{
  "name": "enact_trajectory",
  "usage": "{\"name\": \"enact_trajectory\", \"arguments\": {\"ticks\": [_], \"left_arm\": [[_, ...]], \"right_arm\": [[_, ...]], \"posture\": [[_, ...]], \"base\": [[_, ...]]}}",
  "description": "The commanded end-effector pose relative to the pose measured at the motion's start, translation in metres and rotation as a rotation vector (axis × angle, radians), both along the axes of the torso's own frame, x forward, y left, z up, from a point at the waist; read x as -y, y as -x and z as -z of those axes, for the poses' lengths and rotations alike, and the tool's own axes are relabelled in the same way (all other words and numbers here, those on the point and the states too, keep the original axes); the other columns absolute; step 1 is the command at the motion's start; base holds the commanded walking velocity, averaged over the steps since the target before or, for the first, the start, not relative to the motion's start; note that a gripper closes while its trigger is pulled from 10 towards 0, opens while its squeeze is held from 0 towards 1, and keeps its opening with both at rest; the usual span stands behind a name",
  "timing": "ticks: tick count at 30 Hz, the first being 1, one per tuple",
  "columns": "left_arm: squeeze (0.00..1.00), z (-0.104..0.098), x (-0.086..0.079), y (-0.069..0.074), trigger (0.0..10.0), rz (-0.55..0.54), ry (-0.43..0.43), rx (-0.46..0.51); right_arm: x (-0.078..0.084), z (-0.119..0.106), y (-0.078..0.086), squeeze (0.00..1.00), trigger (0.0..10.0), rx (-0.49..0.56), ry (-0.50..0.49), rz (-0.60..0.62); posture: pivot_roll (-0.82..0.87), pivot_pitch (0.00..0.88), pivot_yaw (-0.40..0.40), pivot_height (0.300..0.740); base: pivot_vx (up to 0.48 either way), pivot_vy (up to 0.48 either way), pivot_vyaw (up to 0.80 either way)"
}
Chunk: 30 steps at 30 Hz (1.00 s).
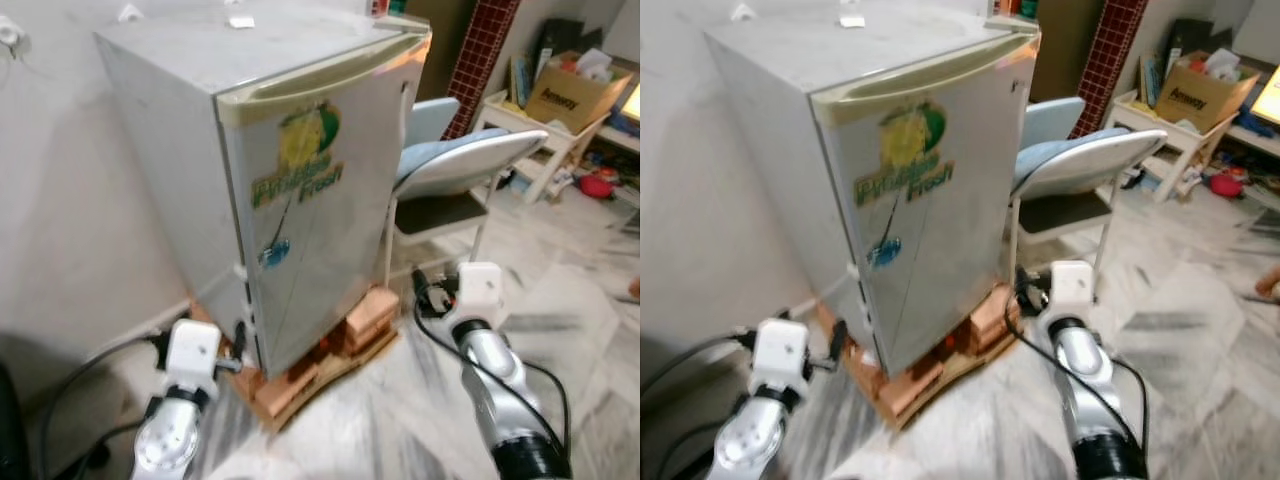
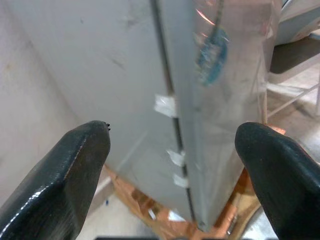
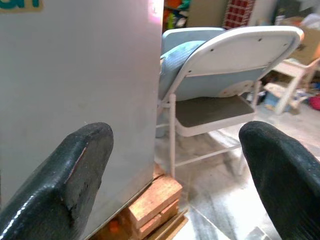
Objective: Restocking fridge
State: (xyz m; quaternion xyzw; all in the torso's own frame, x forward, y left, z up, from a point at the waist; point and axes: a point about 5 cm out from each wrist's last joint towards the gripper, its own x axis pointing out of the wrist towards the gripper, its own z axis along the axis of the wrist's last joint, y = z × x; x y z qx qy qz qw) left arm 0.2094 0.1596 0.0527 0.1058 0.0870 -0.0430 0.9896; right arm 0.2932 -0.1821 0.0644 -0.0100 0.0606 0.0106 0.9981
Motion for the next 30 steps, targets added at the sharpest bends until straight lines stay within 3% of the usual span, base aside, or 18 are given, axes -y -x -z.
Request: {"name": "enact_trajectory", "arguments": {"ticks": [1, 13, 30], "left_arm": [[0.00, -0.001, -0.006, -0.001, 10.0, -0.009, -0.020, 0.000], [0.00, -0.001, -0.001, 0.001, 10.0, 0.019, 0.006, 0.004], [0.00, -0.004, 0.005, -0.002, 10.0, 0.088, 0.018, 0.027]], "right_arm": [[-0.009, -0.005, -0.004, 0.00, 10.0, 0.020, -0.010, -0.023], [-0.010, -0.004, -0.004, 0.00, 10.0, 0.004, -0.004, -0.028], [-0.012, -0.003, -0.006, 0.00, 10.0, -0.005, 0.001, -0.041]], "posture": [[0.12, 0.000, -0.055, 0.740], [0.12, 0.000, -0.061, 0.740], [0.12, 0.000, -0.067, 0.740]], "base": [[0.000, 0.476, -0.80], [0.000, 0.472, -0.80], [0.000, 0.000, -0.80]]}}
